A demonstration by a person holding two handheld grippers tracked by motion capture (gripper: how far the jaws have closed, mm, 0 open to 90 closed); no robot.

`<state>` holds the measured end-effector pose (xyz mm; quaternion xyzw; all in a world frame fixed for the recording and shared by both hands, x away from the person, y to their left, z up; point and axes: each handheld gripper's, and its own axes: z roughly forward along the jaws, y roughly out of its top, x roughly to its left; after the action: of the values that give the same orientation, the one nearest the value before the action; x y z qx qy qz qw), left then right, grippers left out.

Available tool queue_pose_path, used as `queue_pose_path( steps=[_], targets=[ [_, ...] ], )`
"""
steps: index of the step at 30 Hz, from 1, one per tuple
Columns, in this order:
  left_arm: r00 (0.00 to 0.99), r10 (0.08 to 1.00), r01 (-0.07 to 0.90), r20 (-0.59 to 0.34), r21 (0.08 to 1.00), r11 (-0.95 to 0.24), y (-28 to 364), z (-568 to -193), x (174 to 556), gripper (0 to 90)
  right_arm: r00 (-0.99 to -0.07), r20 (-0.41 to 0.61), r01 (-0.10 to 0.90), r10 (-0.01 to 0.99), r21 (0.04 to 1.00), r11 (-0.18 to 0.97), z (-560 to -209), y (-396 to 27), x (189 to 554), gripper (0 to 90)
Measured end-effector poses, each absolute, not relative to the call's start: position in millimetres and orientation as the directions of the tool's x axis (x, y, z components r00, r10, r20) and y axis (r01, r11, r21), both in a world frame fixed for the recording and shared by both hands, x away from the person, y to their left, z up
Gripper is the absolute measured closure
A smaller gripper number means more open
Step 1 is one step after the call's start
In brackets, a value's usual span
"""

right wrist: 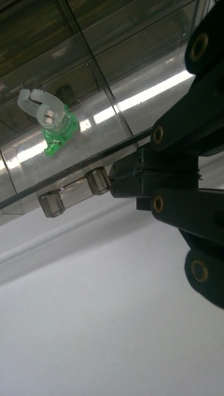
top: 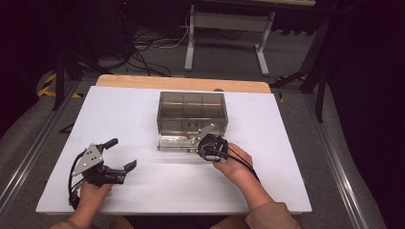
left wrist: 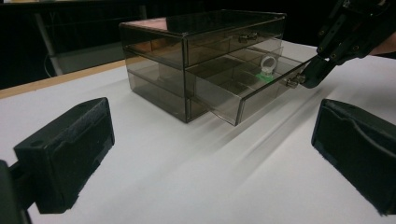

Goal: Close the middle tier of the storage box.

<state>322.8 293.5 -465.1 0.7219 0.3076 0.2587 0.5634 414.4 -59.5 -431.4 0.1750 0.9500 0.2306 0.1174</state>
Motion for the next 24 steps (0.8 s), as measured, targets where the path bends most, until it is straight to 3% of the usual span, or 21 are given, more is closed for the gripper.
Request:
queue_pose_path(
  steps=[24],
  targets=[
    [0.677,0.736,0.154,0.028,0.972,-0.178,294,-465,323,0.3,-0.842,-0.185,0.322,0.508,0.582,0.747,-429,-66,431,90.0]
  ],
)
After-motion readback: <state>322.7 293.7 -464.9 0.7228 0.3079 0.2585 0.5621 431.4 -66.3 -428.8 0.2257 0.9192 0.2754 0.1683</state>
